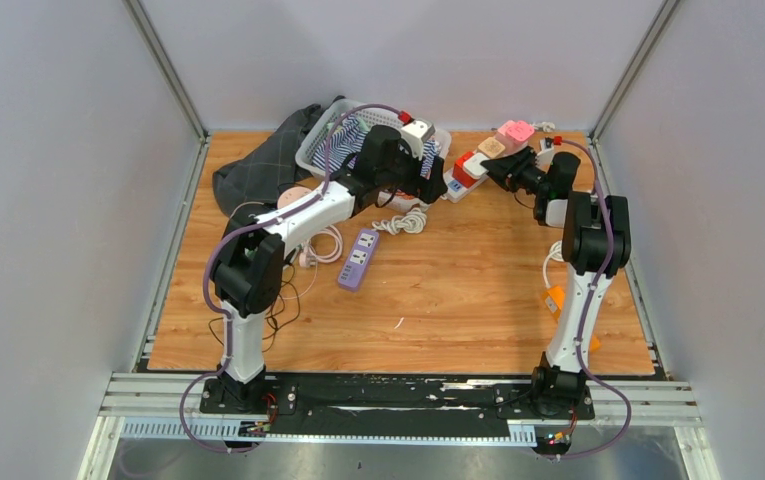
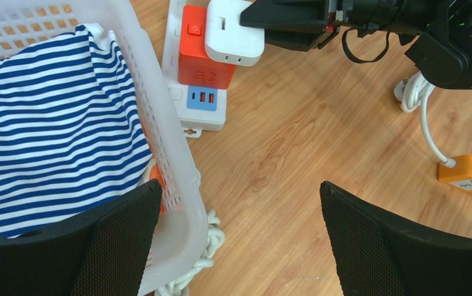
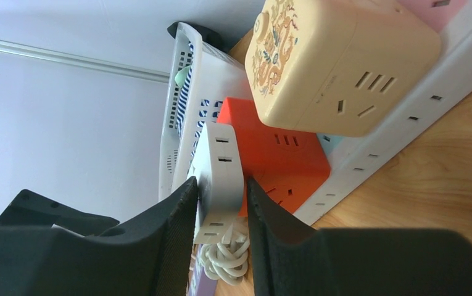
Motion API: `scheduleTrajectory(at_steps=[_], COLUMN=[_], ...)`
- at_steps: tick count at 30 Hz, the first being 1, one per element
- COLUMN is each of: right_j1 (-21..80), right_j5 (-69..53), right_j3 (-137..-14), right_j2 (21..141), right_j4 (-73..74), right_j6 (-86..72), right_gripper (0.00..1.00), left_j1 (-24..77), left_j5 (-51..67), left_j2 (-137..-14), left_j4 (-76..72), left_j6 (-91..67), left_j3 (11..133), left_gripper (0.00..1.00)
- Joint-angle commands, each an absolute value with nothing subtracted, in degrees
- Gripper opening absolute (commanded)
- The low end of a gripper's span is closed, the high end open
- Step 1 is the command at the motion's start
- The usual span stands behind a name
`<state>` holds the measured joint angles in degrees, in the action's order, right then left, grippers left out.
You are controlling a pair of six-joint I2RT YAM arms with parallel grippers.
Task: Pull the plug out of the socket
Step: Move the socket to the corner of the board.
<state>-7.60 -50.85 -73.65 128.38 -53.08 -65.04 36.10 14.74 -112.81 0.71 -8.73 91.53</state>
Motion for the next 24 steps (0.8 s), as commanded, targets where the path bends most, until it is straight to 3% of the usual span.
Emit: scheduleTrajectory(at_steps=[1,10,24], right_j1=[-6.8,-7.0,-8.8], right_j5=[-51.4,-51.2,-54.8], right_j3=[-73.6,-71.2,-62.3], right_j2=[129.2,125.3,118.1], right_j4=[-53.3,-47.8,-45.3], right_j6=[-65.1,-60.3,-57.5], right_gripper=[0.33,0.14,0.07], left_j1=[36.0,36.0,36.0], left_j5=[14.3,14.2,16.8], left_j2=[-109.9,-109.1,-108.4], left_j4=[0.6,0.6,0.4], left_j6=[-8.3,-8.0,-7.5], left_j3=[90.7,89.6,88.4], left_gripper=[1.00,1.00,1.00])
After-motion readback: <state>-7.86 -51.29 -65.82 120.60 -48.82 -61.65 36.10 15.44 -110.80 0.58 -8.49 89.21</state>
